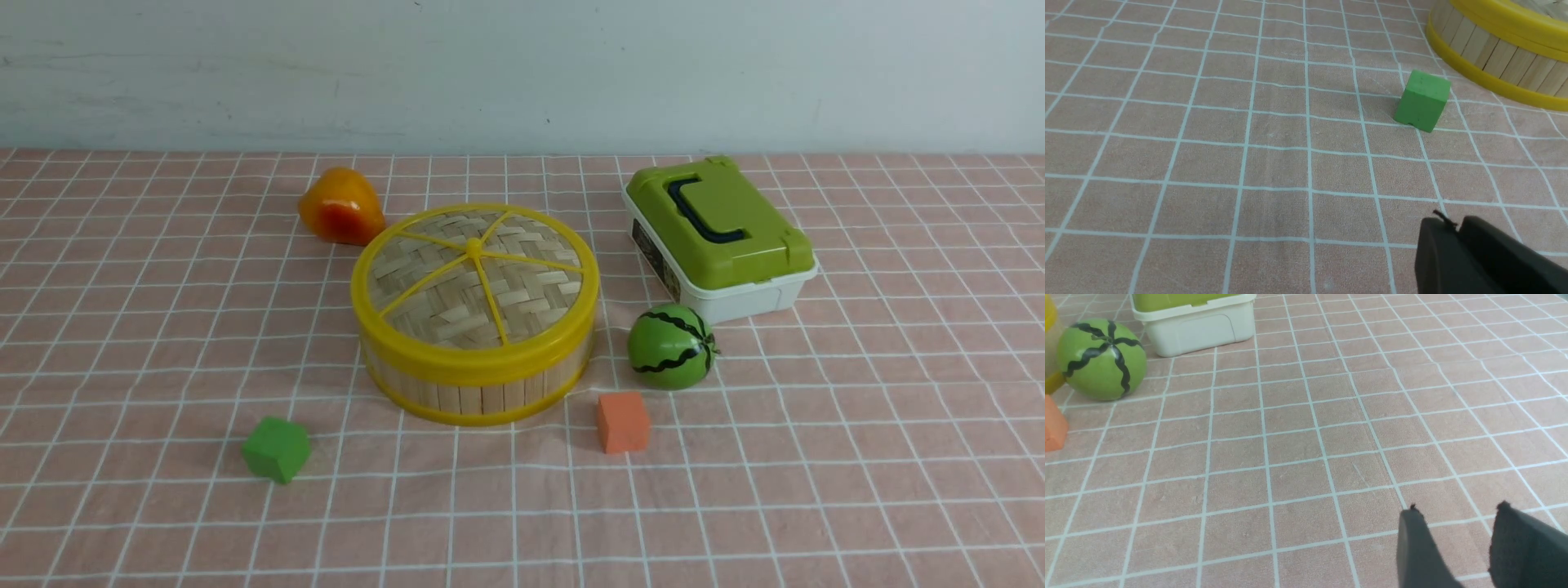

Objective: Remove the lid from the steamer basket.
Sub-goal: Use the left arm to lift the lid of the steamer

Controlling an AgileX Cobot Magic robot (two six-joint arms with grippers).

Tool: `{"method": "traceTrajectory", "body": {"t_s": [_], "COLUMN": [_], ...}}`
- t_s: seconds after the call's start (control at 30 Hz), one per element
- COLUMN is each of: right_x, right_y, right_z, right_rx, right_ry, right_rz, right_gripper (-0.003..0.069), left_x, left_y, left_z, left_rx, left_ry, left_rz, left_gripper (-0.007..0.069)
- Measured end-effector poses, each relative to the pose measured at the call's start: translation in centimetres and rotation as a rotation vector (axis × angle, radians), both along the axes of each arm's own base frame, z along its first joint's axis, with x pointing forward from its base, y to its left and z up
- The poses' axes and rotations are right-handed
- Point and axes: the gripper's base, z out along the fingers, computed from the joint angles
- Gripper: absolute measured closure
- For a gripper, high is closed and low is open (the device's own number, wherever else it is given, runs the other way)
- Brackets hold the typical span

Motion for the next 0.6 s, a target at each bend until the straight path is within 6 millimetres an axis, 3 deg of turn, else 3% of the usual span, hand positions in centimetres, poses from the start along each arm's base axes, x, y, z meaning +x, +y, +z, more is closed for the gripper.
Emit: {"method": "traceTrajectory", "body": {"t_s": [0.6], "right_x": [0.0], "right_y": [0.0], "right_z": [0.0], "right_rx": [0.0], "right_ry": [0.0], "right_rz": [0.0], "right_gripper": [0.0418], "left_x": [0.0], "left_y": [0.0], "left_z": [0.0], "left_rx": [0.0], "left_ry": [0.0], "left_rz": [0.0], "left_gripper": [0.0554]}}
